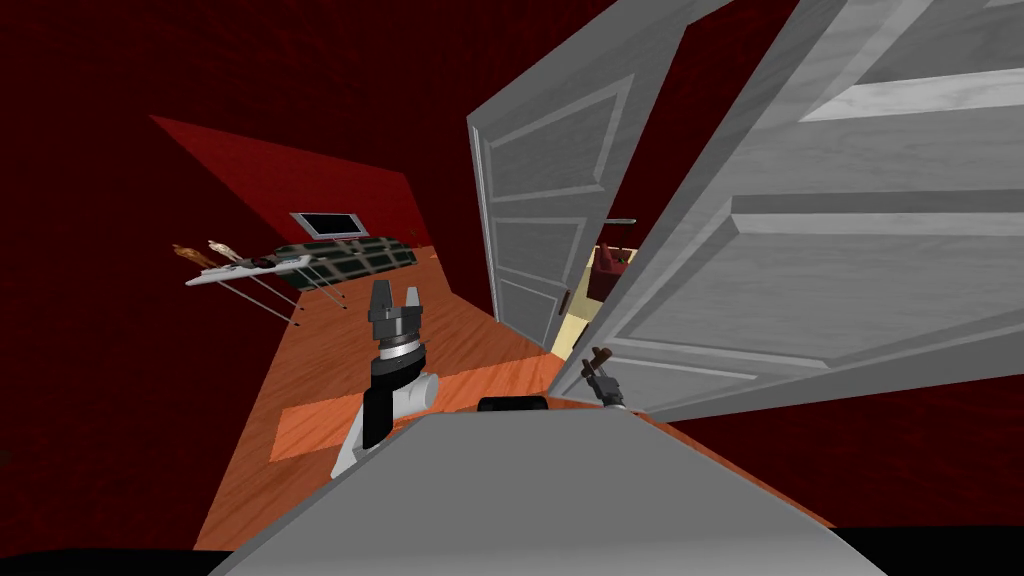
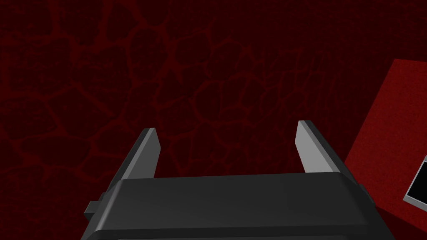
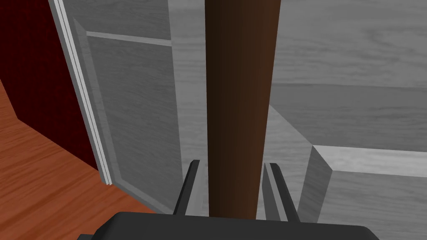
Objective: Pull the door open
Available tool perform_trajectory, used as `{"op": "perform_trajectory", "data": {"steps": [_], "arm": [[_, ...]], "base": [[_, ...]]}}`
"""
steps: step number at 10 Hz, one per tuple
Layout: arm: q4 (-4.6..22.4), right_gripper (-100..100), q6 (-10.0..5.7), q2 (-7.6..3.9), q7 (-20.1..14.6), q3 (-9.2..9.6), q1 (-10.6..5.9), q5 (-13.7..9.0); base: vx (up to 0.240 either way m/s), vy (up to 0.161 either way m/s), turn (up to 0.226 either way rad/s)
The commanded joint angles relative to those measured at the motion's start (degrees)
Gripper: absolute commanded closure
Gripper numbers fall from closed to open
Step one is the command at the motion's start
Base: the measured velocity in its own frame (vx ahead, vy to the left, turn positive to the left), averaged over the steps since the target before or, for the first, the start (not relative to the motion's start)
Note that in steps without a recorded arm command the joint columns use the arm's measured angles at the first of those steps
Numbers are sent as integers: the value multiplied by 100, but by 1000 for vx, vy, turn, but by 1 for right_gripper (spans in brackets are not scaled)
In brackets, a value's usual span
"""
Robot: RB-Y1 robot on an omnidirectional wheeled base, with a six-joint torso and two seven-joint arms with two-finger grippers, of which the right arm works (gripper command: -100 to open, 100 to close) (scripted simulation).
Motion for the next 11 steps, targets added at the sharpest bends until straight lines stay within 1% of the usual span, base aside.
{"op": "perform_trajectory", "data": {"steps": [1, 2, 3, 4, 5, 6, 7, 11], "arm": [[-47, 100, -142, -110, -92, 87, 84, 48], [-30, 100, -234, -172, -168, 157, 109, 87], [-21, 100, -281, -204, -207, 194, 122, 107], [0, 100, -194, -150, -160, 187, 101, 98], [65, 100, -285, -190, -242, 262, 115, 137], [91, 100, -334, -216, -281, 292, 115, 154], [134, 100, -418, -260, -348, 344, 115, 183], [251, 100, -641, -377, -527, 482, 113, 262]], "base": [[-244, -43, 159], [-218, -63, 140], [-242, -24, 102], [-112, 2, 12], [-170, -36, 130], [-231, -63, 185], [-247, -28, 185], [-220, -45, 117]]}}
